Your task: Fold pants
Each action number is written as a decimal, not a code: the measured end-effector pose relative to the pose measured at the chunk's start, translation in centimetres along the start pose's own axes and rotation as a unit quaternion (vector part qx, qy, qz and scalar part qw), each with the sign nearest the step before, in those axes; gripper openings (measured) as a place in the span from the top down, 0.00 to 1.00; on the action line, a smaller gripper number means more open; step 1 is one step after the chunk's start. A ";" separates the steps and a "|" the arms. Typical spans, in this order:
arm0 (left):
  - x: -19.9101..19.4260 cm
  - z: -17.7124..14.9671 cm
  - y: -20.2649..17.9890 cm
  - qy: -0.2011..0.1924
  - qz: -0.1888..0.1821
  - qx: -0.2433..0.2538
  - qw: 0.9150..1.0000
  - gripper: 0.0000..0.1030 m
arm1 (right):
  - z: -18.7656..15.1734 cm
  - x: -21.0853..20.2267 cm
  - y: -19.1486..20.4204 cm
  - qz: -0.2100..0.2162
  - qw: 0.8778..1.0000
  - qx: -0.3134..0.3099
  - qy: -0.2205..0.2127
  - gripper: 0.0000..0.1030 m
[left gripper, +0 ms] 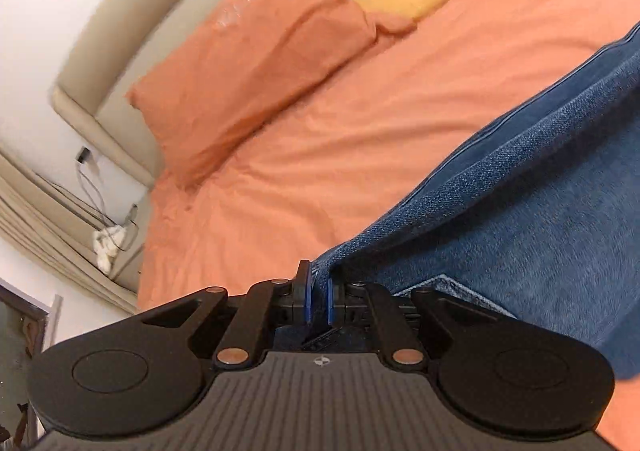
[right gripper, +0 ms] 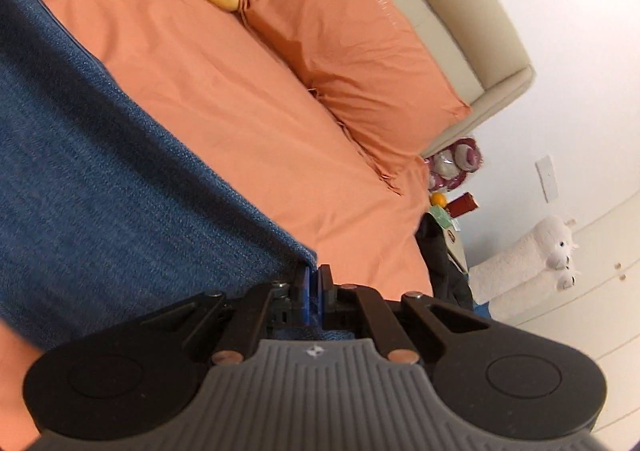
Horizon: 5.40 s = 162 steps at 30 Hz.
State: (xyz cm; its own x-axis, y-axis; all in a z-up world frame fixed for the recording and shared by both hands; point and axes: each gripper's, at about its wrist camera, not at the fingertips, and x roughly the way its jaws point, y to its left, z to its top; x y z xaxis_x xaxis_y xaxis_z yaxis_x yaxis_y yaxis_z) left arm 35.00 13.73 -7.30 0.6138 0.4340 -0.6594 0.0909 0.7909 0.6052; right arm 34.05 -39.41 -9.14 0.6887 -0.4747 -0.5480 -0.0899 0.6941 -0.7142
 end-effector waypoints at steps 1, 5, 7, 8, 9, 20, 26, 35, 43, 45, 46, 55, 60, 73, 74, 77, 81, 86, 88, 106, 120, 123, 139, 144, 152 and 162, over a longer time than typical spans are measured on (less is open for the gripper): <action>1.3 0.3 -0.1 0.010 -0.007 0.002 1.000 0.93 | 0.9 1.4 0.5 0.003 1.000 -0.005 0.005 1.00; 6.4 0.8 -0.7 0.051 -0.041 -0.003 0.998 0.92 | 3.1 7.1 3.0 0.021 0.999 -0.027 0.032 1.00; 8.4 0.6 -1.4 0.065 -0.051 -0.005 0.997 0.92 | 3.6 9.6 4.4 0.031 0.998 -0.040 0.044 1.00; 9.2 0.5 -1.6 0.070 -0.056 -0.007 0.996 0.92 | 3.7 10.7 4.9 0.035 0.997 -0.046 0.050 1.00; 10.0 0.4 -1.9 0.073 -0.060 -0.010 0.995 0.92 | 3.8 11.7 5.5 0.039 0.996 -0.052 0.055 1.00; 5.2 -1.6 -0.2 -0.003 -0.043 -0.082 0.996 0.94 | 2.3 11.5 5.8 0.009 0.999 -0.039 0.008 1.00; 7.3 1.9 1.1 0.045 -0.056 -0.084 0.994 0.94 | 4.1 12.3 4.5 -0.003 1.000 0.001 0.022 1.00; 12.7 1.4 0.3 0.078 -0.080 -0.085 0.990 0.89 | 6.3 16.7 7.9 -0.007 0.998 -0.016 0.059 1.00; 12.3 1.3 2.0 0.051 -0.054 -0.110 0.991 0.29 | 6.3 18.0 8.4 -0.009 0.997 -0.002 0.083 0.65; 11.4 1.2 3.1 0.053 -0.065 -0.127 0.988 0.29 | 6.4 16.9 7.8 -0.003 0.997 0.011 0.073 0.61; 10.8 1.0 3.5 0.053 -0.065 -0.125 0.989 0.29 | 6.6 16.2 7.5 0.001 0.997 0.020 0.069 0.59; 4.5 -4.0 8.0 0.058 -0.059 -0.071 0.994 0.29 | 7.6 4.7 8.3 0.187 0.967 0.170 0.042 0.58; 1.9 -8.6 11.6 0.079 -0.053 -0.120 0.988 0.29 | 8.6 -3.2 12.1 0.317 0.926 0.207 0.018 0.59; 0.6 -18.9 12.9 0.099 -0.162 -0.346 0.919 0.29 | 11.3 -16.8 28.6 0.494 0.847 0.198 -0.010 0.71; 0.8 -19.2 13.0 0.097 -0.169 -0.358 0.913 0.29 | 11.6 -17.0 29.5 0.493 0.848 0.196 -0.013 0.71; 1.7 -20.4 13.2 0.088 -0.198 -0.405 0.888 0.28 | 13.0 -17.4 31.2 0.476 0.860 0.181 -0.036 0.71; 3.9 -22.1 13.6 0.077 -0.222 -0.472 0.850 0.27 | 14.5 -17.5 32.4 0.441 0.882 0.155 -0.063 0.71; 6.5 -23.8 14.0 0.050 -0.218 -0.566 0.794 0.21 | 15.1 -16.2 33.4 0.451 0.882 0.127 -0.040 0.72; 7.5 -23.7 14.0 0.050 -0.215 -0.583 0.782 0.21 | 15.1 -15.5 34.0 0.454 0.882 0.123 -0.035 0.72; 0.2 -15.2 20.8 0.028 -0.062 -0.413 0.908 0.79 | 16.6 -20.4 27.2 0.557 0.813 0.161 -0.052 0.93; 8.6 -25.0 15.5 0.183 -0.009 -0.405 0.896 0.69 | 10.2 -18.4 36.3 0.574 0.780 0.238 0.070 1.00; 8.0 -23.0 14.7 0.203 0.022 -0.333 0.920 0.54 | 9.6 -18.1 34.7 0.582 0.773 0.241 0.083 1.00; -2.6 -13.6 11.3 0.102 -0.044 -0.288 0.951 0.40 | -1.9 -10.9 13.8 0.403 0.843 0.351 0.063 0.87; -1.5 -11.0 6.7 0.102 -0.068 -0.276 0.953 0.40 | -7.6 -5.2 4.9 0.327 0.840 0.423 0.093 0.82; 0.7 -11.6 2.3 0.124 -0.077 -0.281 0.949 0.41 | -14.2 4.9 -6.0 0.264 0.779 0.555 0.125 0.70; 3.5 -13.1 1.0 0.176 -0.061 -0.294 0.938 0.41 | -15.7 12.0 -5.2 0.268 0.743 0.589 0.168 0.70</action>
State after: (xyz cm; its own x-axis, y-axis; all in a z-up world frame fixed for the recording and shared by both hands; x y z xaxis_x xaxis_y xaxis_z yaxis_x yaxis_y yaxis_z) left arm 27.00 21.71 -14.84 0.3213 0.3579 -0.8768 -0.3674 0.9004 0.2329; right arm 31.54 -57.21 -18.84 0.5447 0.0709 -0.8357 0.5425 0.7301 0.4155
